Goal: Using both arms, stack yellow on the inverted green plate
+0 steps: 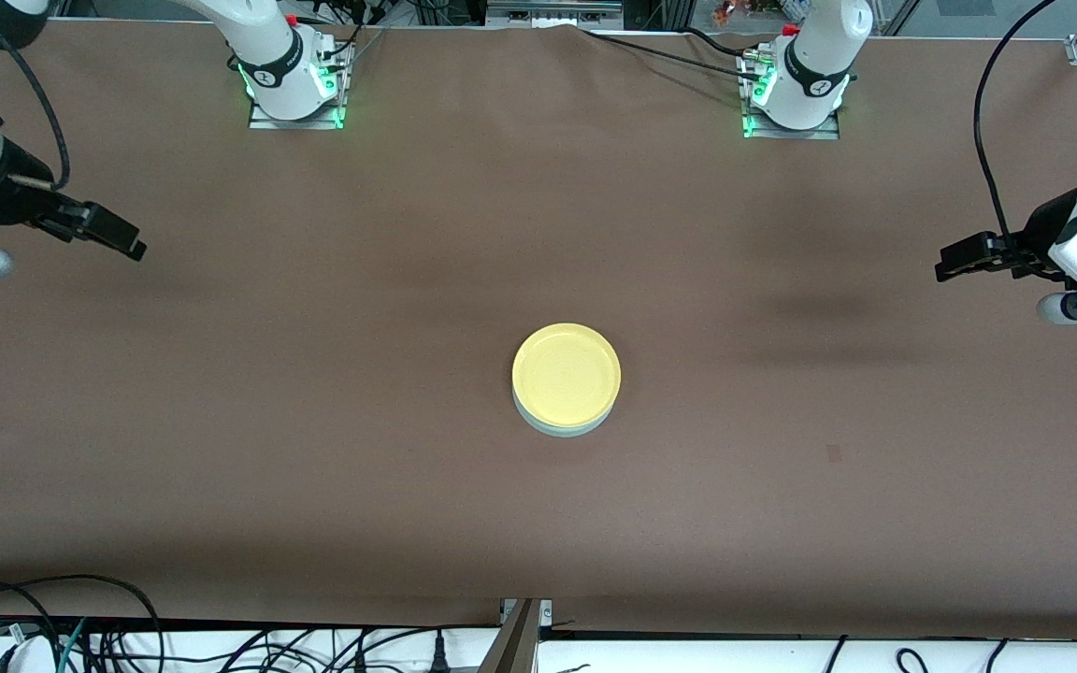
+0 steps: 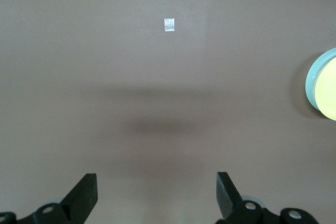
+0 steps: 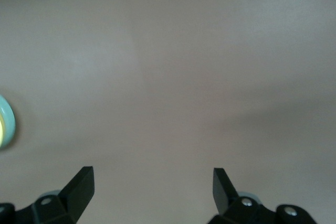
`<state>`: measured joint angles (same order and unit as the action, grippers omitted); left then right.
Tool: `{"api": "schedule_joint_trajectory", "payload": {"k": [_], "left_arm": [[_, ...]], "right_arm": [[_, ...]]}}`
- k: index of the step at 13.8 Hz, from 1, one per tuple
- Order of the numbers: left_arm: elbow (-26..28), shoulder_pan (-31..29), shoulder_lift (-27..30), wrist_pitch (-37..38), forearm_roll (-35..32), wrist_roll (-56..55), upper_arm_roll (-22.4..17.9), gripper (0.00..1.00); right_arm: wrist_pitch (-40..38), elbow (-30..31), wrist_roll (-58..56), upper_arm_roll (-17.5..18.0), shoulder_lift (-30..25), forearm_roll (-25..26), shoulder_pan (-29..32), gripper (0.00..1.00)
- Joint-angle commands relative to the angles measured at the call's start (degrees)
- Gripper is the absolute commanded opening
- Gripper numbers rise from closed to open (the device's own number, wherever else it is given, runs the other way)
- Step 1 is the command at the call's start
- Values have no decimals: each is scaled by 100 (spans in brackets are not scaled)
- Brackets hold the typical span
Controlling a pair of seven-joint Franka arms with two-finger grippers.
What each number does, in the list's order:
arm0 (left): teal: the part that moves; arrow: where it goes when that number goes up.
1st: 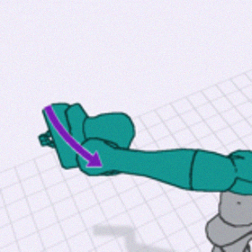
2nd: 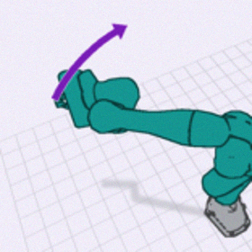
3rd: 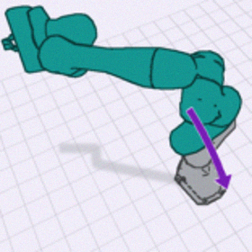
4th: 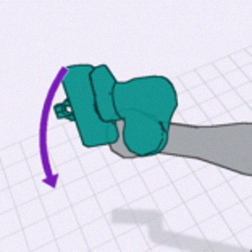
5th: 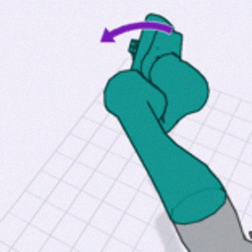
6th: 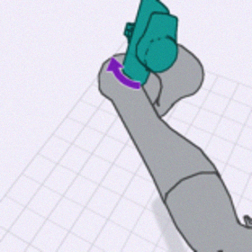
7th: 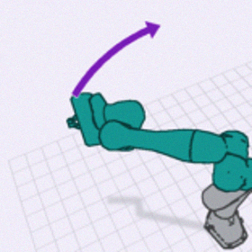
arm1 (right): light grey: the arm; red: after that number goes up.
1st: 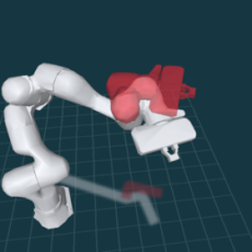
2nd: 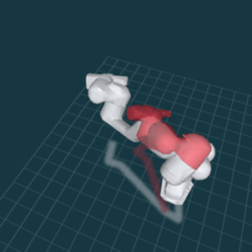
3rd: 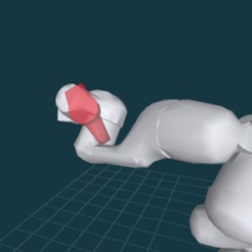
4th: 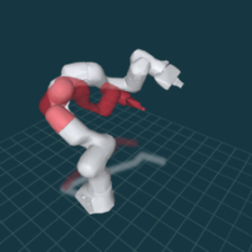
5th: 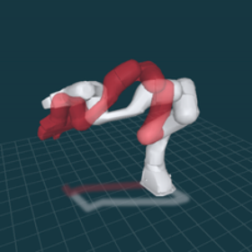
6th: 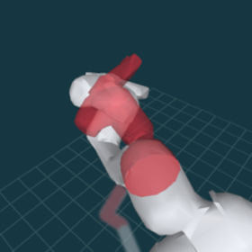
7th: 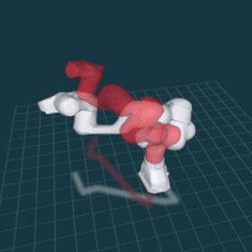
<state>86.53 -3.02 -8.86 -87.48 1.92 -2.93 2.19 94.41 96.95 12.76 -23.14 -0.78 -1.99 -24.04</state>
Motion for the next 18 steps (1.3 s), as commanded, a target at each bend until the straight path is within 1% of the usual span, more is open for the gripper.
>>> {"api": "schedule_joint_trajectory", "payload": {"k": [1,4,5,7,8,11,15,18], "left_arm": [[-207,-14,-116,73,107,108,-17,100],[-216,-14,-116,73,116,108,-17,100],[-216,-14,-116,73,116,108,-17,100],[-224,-14,-125,73,99,108,-17,100],[-224,-6,-125,73,107,117,-17,100],[-224,-14,-125,73,116,117,-17,100],[-224,-14,-125,73,116,117,-17,100],[-224,-14,-125,73,125,117,-17,100]], "right_arm": [[-299,184,-957,641,-220,84,757,100],[-432,193,-1442,1941,-212,93,2127,100],[-432,202,-1652,2284,-220,93,2488,100],[-493,272,-2101,2847,-264,93,3069,100],[-520,290,-2129,3059,-290,93,3263,100],[-590,255,-2296,3009,-291,93,3274,100],[-546,211,-2278,2860,-264,93,3274,100],[-555,193,-2208,2833,-264,93,3274,100]]}}
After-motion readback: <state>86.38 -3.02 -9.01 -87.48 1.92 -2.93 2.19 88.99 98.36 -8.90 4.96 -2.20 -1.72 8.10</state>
